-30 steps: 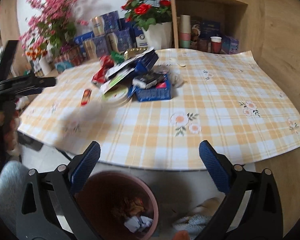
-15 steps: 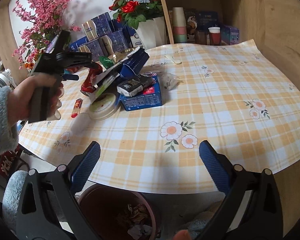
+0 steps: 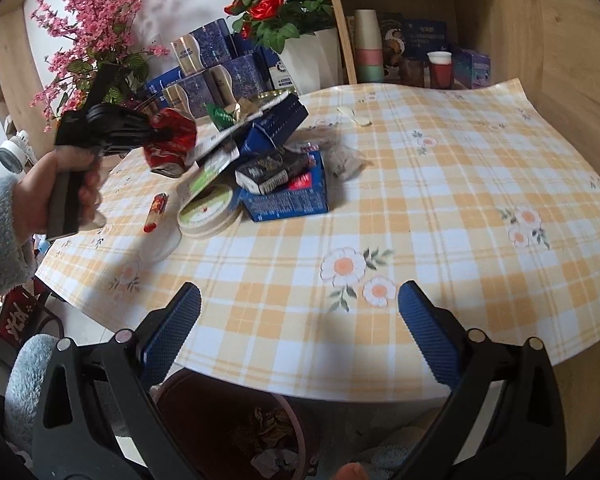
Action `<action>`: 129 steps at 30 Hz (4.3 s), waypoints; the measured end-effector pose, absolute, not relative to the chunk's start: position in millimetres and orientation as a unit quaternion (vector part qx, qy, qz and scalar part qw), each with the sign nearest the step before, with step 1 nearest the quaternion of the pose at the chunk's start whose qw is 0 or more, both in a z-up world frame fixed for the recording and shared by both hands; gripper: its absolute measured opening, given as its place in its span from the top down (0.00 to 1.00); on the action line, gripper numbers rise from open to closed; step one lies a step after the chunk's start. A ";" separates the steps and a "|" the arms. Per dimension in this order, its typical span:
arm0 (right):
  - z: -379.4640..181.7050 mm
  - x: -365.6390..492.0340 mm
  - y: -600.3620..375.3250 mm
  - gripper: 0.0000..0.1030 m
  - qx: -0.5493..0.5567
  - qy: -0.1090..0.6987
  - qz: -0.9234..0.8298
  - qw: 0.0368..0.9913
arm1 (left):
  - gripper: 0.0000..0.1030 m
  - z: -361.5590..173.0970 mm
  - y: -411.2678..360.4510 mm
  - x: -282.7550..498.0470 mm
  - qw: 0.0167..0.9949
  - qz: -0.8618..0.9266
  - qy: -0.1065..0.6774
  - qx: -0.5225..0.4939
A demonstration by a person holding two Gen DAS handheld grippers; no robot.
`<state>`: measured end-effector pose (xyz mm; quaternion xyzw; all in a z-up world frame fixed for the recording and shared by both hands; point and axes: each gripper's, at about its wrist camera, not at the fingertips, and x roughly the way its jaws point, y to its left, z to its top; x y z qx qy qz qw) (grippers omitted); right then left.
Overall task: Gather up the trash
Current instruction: 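Grasp the red Coca-Cola can with the left tool, then grasp the white paper leaflet with the right tool, then drop the white leaflet into the brown bin with the right tool, then lower the red can into the brown bin and open the left tool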
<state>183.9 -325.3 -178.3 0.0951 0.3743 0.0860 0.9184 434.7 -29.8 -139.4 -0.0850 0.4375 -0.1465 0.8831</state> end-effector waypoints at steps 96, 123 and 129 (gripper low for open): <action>-209.5 87.8 -229.7 0.31 0.142 0.471 0.153 0.857 | 0.95 -138.0 41.4 88.8 0.895 -0.187 0.393 -0.096; -205.6 73.8 -270.6 0.06 -0.015 0.357 0.036 0.933 | 0.94 -236.6 -45.6 83.0 0.826 -0.331 0.453 0.047; -204.8 71.9 -262.5 0.06 -0.031 0.355 0.040 0.934 | 0.94 -242.3 -45.0 85.1 0.820 -0.333 0.464 0.041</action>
